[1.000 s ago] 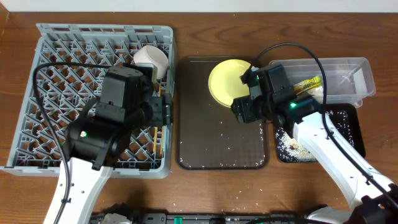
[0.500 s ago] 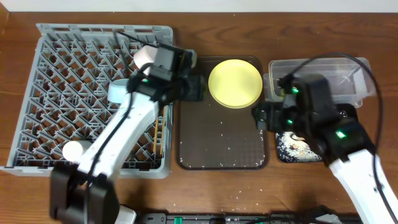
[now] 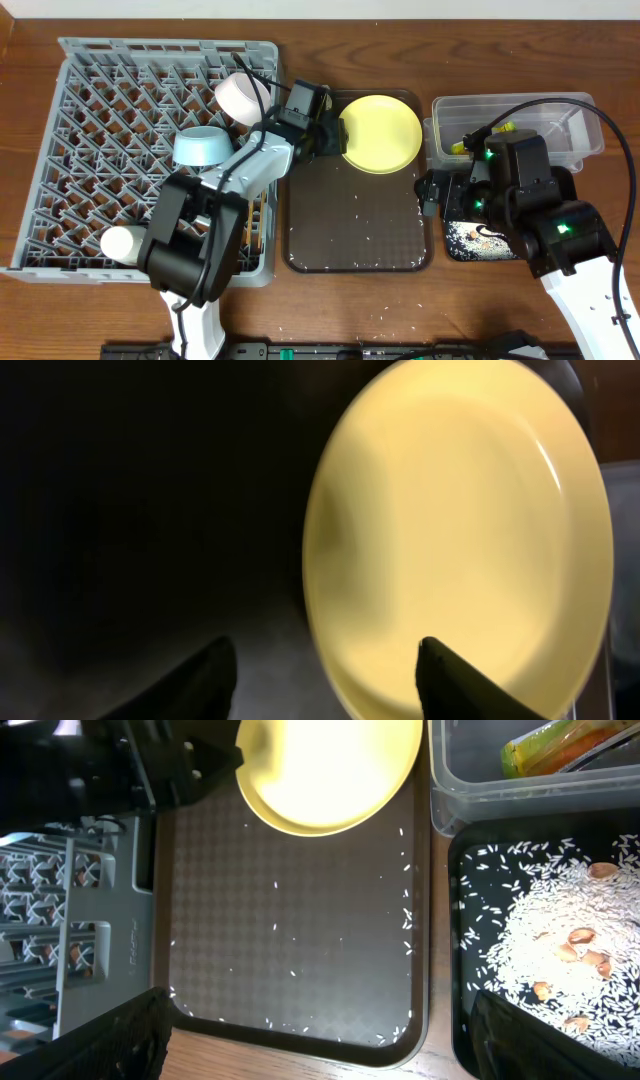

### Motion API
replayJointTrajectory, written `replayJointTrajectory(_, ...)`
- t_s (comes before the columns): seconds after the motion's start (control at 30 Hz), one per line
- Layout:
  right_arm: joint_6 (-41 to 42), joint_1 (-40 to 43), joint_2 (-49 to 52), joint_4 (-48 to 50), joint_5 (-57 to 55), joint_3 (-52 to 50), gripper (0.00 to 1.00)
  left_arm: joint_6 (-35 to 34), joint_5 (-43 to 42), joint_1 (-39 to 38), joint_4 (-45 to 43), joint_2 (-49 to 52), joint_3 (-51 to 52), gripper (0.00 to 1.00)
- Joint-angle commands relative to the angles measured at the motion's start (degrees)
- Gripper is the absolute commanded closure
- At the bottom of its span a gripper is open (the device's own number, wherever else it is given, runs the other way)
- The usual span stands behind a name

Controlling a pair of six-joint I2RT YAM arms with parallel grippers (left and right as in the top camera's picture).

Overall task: Sort waste into correct bins and load items into the dishwasher
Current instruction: 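Grasp the yellow plate edge with the left gripper and lift it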

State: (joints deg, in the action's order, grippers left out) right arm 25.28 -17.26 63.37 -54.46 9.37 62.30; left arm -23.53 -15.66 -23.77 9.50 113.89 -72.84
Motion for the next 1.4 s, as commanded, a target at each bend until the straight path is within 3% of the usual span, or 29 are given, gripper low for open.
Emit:
replayJointTrajectory(0.0, 0.9, 0.4, 0.4, -0.1, 0.1, 0.3, 0.07, -1.9, 4.1, -1.7, -0.5, 2.7, -0.2, 0.47)
replayJointTrajectory(0.2, 0.9, 0.4, 0.4, -0.7, 0.1, 0.3, 0.07, -2.1, 8.9, -4.0, 0.2, 4.8, -0.2, 0.59)
replayJointTrajectory(0.33, 0.9, 0.4, 0.4, -0.7, 0.2, 0.3, 0.07, -2.1, 8.9, -4.3, 1.2, 5.2, -0.2, 0.88)
replayJointTrajectory(0.37, 0.9, 0.4, 0.4, -0.7, 0.2, 0.3, 0.08, -2.1, 8.9, -4.3, 2.0, 5.2, -0.2, 0.92)
replayJointTrajectory(0.6, 0.8, 0.4, 0.4, -1.9, 0.1, 0.3, 0.08, -0.6, 8.6, -3.4, 8.7, -0.5, -0.2, 0.93)
replayJointTrajectory(0.87, 0.8, 0.4, 0.4, -0.7, -0.6, 0.3, 0.07, 9.1, 10.1, -1.7, 23.2, -25.2, -0.2, 0.93)
replayJointTrajectory(1.13, 0.8, 0.4, 0.4, 0.0, -0.6, 0.3, 0.05, 12.3, 27.8, 4.2, 38.4, -42.9, -0.2, 0.92)
replayJointTrajectory(1.3, 0.8, 0.4, 0.4, 0.2, -0.6, 0.3, 0.05, 14.8, 41.3, 9.6, 43.4, -48.1, -0.2, 0.93)
replayJointTrajectory(1.37, 0.8, 0.4, 0.4, 0.5, -0.6, 0.3, 0.04, 17.4, 42.3, 10.8, 43.6, -48.1, -0.2, 0.93)
